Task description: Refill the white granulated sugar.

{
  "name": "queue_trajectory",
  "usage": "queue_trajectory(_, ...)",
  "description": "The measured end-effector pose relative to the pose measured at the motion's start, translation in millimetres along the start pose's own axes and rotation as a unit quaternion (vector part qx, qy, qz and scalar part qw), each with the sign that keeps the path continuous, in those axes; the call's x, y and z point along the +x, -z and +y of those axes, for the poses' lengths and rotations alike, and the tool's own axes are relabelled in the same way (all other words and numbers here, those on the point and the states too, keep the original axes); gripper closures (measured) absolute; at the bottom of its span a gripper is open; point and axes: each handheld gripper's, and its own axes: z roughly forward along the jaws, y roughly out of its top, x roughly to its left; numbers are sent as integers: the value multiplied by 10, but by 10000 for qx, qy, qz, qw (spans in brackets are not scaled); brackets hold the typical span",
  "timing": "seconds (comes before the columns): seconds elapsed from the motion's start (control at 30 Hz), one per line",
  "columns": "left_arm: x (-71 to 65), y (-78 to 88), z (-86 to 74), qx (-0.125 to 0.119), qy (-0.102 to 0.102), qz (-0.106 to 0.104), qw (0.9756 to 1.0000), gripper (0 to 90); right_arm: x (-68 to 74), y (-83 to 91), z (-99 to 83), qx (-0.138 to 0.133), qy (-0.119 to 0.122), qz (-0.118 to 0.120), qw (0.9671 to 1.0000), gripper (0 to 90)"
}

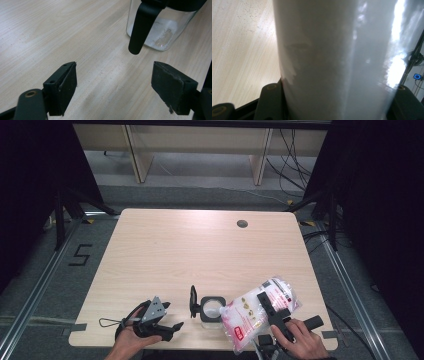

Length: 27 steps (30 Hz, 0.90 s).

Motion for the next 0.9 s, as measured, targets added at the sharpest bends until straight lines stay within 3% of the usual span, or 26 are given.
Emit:
queue_trajectory(0.13,8,14,-1,111,-61,15,9999,201,0,-3,1,-1,13,-5,10000,432)
queue_trajectory(0.17,0,8,3,21,9,29,10000,202,1,-1,-1,-9,-4,13,10000,432)
queue_trajectory(0.3,9,17,-1,113,-97,8,9999,202,1,-5,-4,-34,-74,45,10000,433)
queue_trajectory(0.37,-3,7,4,23,23,15,10000,202,3,-4,-12,-53,-125,61,9999,433)
queue_trajectory(0.57,9,13,5,44,-17,4,10000,202,19,-5,-18,-21,-196,122,9997,435)
queue_trajectory(0.6,35,20,11,118,-217,52,9997,202,20,-5,-19,-20,-219,142,9997,435)
queue_trajectory(0.7,3,10,-2,69,-22,-8,10000,202,15,-12,-20,-35,-242,112,9996,435)
queue_trajectory(0.9,14,15,-1,117,-80,33,9999,202,15,-11,-32,-19,-300,126,9995,436)
